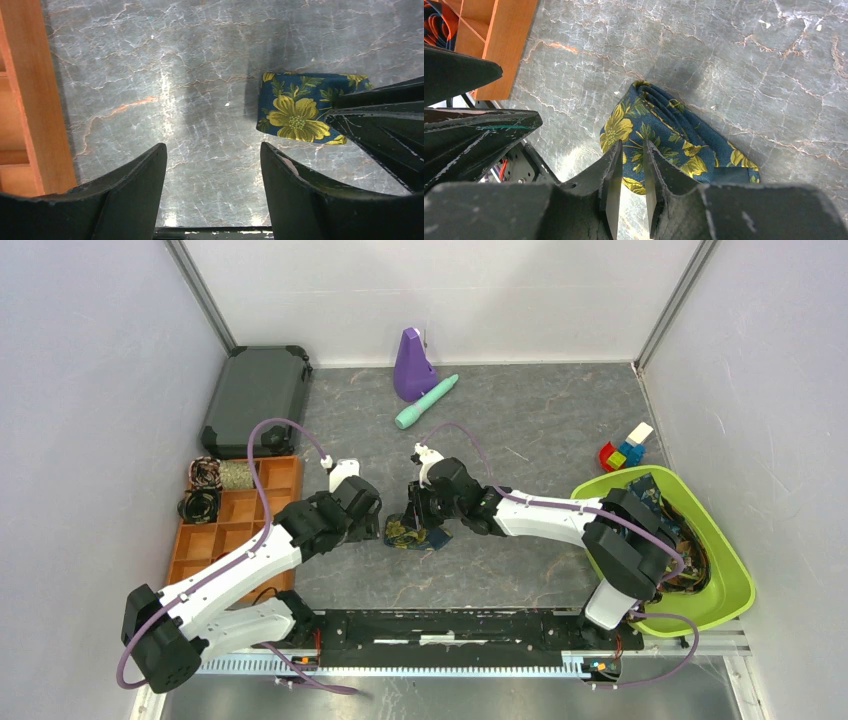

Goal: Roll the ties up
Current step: Roll the tie at the center of the board.

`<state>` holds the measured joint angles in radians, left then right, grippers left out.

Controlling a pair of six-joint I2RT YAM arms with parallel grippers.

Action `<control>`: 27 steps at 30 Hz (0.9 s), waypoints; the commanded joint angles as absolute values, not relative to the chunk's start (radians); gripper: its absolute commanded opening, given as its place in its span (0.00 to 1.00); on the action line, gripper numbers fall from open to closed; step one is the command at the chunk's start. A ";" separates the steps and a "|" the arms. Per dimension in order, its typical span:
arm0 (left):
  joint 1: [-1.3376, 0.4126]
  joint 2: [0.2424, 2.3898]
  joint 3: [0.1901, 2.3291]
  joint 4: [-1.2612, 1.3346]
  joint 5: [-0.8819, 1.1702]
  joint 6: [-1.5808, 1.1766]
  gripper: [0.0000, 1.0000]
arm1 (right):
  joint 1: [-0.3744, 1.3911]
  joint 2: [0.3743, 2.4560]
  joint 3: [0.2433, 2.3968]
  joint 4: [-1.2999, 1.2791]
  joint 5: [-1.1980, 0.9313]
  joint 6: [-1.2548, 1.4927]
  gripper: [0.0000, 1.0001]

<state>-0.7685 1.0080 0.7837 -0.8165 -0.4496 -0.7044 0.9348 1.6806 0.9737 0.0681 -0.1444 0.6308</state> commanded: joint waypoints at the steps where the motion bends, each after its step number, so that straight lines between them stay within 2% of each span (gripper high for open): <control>1: -0.762 1.017 0.777 -0.743 -0.405 -0.664 0.76 | 0.933 1.635 0.946 0.055 -0.109 0.604 0.27; 17: -0.754 1.041 0.725 -0.529 -0.254 -0.642 0.90 | 0.898 1.579 0.842 0.087 -0.102 0.598 0.27; 27: -0.707 1.056 0.644 -0.343 -0.107 -0.629 0.94 | 0.885 1.562 0.805 0.106 -0.113 0.597 0.26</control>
